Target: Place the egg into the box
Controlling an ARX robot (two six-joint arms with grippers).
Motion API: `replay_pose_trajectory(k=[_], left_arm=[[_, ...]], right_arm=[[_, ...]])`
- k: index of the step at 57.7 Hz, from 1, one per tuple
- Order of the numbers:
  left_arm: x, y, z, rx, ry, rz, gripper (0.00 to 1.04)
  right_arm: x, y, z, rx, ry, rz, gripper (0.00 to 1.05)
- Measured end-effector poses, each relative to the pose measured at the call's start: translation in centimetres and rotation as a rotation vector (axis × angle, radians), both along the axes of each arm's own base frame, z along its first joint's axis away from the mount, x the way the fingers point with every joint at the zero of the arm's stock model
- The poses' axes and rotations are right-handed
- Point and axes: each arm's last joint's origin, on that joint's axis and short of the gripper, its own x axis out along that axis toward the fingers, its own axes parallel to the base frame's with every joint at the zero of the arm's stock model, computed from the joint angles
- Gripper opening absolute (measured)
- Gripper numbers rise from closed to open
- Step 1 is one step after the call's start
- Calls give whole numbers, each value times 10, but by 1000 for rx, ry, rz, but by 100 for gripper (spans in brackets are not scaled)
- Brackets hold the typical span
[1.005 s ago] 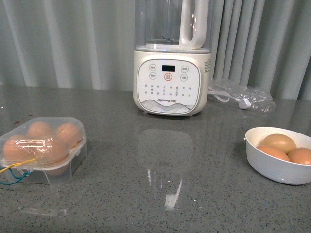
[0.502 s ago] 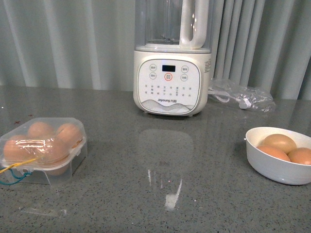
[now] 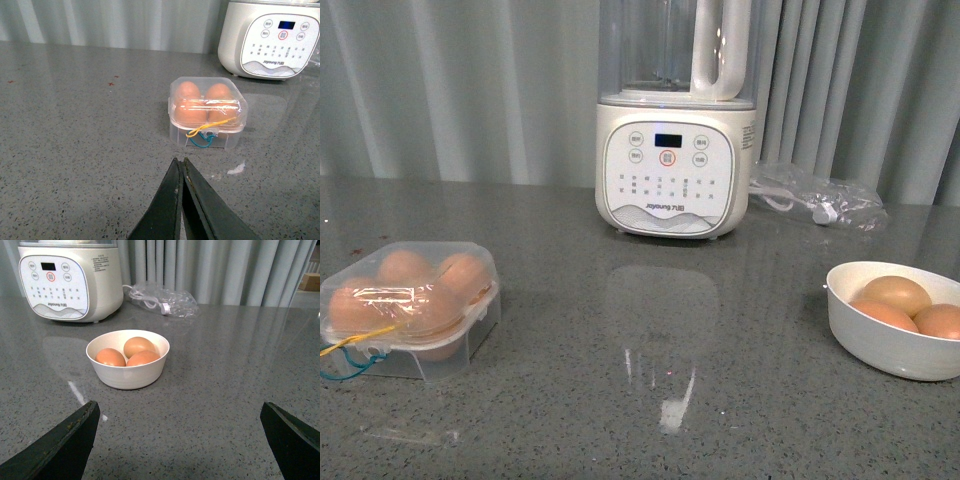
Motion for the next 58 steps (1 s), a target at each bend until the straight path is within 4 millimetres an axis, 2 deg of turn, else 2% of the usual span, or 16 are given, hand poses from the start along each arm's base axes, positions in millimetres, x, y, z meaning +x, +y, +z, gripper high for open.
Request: replay_pose_trajectory(k=[4, 12, 29, 37, 58], left_arm=[[0, 0, 0, -1, 0, 0, 4], [0, 0, 0, 0, 1, 0, 32], [0, 0, 0, 0, 0, 0, 80], [0, 0, 0, 0, 0, 0, 100], [0, 0, 0, 0, 0, 0, 98]], right_arm=[[0, 0, 0, 0, 0, 0, 98], [0, 0, 0, 0, 0, 0, 98], [0, 0, 0, 0, 0, 0, 98], [0, 0, 0, 0, 0, 0, 98], [0, 0, 0, 0, 0, 0, 98]])
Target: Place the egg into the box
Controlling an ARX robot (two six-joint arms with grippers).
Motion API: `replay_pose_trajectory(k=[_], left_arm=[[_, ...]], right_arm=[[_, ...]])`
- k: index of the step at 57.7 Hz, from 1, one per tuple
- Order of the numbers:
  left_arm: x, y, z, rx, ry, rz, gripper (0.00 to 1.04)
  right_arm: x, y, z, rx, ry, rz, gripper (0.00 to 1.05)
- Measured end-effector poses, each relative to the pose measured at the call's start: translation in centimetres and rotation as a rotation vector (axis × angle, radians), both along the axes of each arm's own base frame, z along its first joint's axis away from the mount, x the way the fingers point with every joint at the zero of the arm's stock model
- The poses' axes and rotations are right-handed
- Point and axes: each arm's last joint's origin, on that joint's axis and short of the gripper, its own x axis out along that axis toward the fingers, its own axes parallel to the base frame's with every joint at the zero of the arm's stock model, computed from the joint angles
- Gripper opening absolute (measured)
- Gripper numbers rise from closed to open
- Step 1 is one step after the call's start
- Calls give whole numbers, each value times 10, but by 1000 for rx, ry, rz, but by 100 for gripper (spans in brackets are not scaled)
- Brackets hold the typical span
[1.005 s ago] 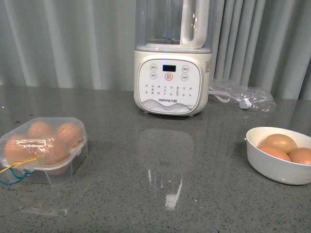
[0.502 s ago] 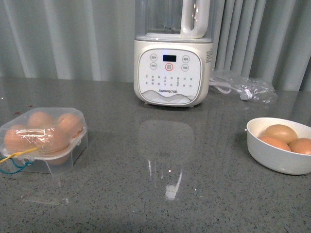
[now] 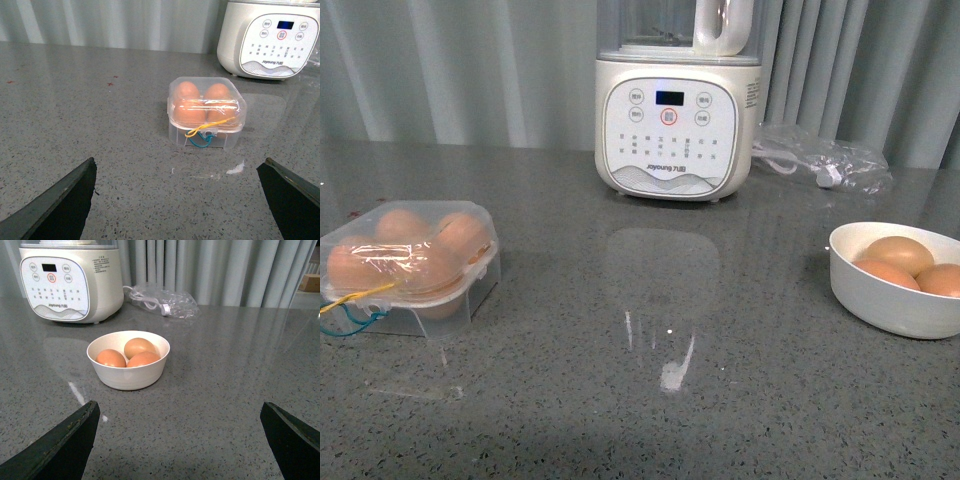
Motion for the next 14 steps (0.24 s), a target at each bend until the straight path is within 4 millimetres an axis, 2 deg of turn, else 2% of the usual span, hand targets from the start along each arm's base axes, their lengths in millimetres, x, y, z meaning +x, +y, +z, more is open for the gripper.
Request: replay_pose_trajectory(k=[14], left_arm=[[0, 0, 0, 0, 0, 0, 98]], right_arm=[[0, 0, 0, 0, 0, 0, 98]])
